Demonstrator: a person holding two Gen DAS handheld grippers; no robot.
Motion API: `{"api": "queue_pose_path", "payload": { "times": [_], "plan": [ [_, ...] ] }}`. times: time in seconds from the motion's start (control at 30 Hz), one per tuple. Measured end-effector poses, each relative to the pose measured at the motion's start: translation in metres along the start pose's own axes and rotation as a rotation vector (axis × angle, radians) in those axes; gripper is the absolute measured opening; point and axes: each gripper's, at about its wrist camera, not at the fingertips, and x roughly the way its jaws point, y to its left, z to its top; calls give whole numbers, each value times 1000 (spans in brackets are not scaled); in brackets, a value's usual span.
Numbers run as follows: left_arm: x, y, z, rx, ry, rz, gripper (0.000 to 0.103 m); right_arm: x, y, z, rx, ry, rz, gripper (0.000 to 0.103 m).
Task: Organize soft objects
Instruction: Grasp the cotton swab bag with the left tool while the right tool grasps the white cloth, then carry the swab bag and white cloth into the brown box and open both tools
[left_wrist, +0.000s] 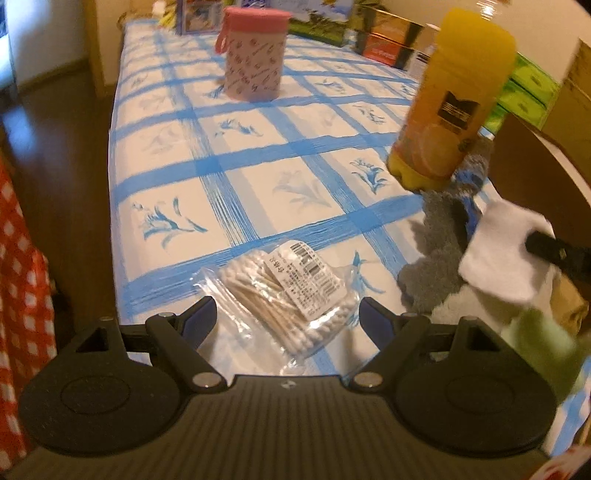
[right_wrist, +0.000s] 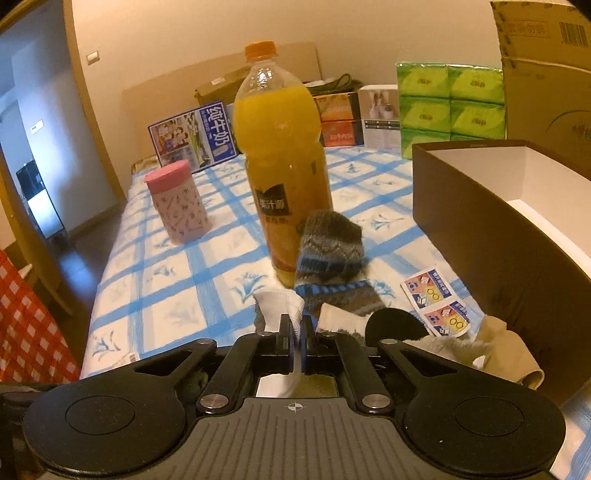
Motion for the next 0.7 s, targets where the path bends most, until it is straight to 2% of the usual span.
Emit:
{"api": "queue_pose_path", "payload": {
  "times": [0.17,0.27,0.33,0.4,0.5,0.7],
  "plan": [
    [21,1,12,-82,22,29,85,3,-5,-1,15,9,7,3],
    [27,-6,14,-45,1,64,84,5,-8,-4,16,23,12,3],
    [28,-10,11,-5,-17,72,78,6,-10,-7,25,33,20,3],
    [26,-15,6,57,-36,77,66,7,-12,-9,37,40,30,3],
    [22,-18,2,100,-48,56,57,7,-13,-10,53,47,42,3],
    [6,-26,-4,156,-81,37,51,-3,-14,-9,78,34,76,3]
  ]
}}
